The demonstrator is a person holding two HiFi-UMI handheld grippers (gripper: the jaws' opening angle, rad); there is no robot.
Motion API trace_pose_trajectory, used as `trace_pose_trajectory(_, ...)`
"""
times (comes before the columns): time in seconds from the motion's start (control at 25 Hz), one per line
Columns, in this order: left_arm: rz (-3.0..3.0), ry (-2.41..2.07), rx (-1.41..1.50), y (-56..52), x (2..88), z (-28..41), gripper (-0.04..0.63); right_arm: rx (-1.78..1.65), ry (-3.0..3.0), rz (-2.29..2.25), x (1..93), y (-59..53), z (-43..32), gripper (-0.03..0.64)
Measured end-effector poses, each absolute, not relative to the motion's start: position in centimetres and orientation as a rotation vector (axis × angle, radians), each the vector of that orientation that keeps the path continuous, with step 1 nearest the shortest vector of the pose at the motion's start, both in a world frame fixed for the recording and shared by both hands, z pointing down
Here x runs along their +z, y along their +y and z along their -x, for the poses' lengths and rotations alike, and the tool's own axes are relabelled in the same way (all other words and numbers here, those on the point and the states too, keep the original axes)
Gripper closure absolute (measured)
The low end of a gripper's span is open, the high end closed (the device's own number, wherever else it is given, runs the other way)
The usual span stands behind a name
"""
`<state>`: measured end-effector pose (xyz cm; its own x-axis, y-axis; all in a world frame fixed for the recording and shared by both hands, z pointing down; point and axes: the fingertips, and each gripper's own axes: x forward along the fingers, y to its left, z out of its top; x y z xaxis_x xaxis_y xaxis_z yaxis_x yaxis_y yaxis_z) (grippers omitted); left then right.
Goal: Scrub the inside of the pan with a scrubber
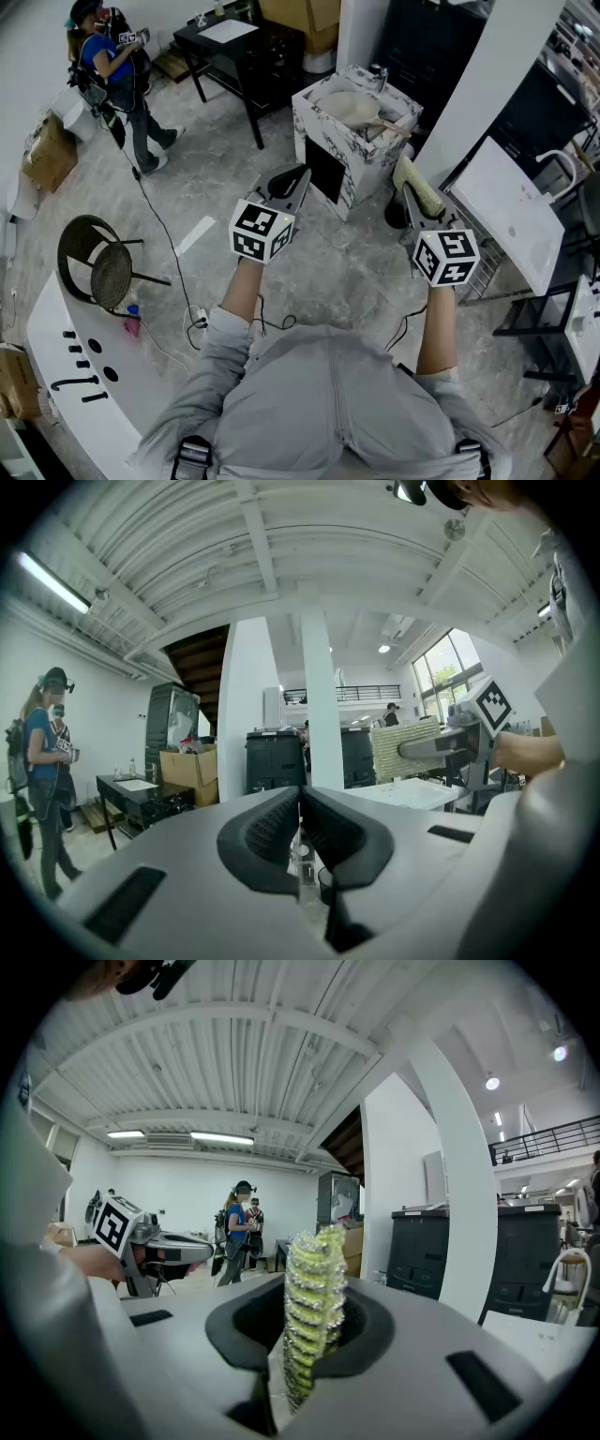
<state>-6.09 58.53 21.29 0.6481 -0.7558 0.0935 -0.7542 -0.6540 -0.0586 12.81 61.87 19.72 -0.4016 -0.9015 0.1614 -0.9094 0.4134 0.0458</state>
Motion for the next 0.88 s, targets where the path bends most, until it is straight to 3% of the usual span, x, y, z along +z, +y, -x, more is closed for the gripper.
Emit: trace_pose_trajectory(0.88, 2.922, 1.105, -0.210, 61.7, 21.6, 8.7, 0.572, 0.056, -2.510, -1.620, 19.1, 64.0, -7.6, 0.534)
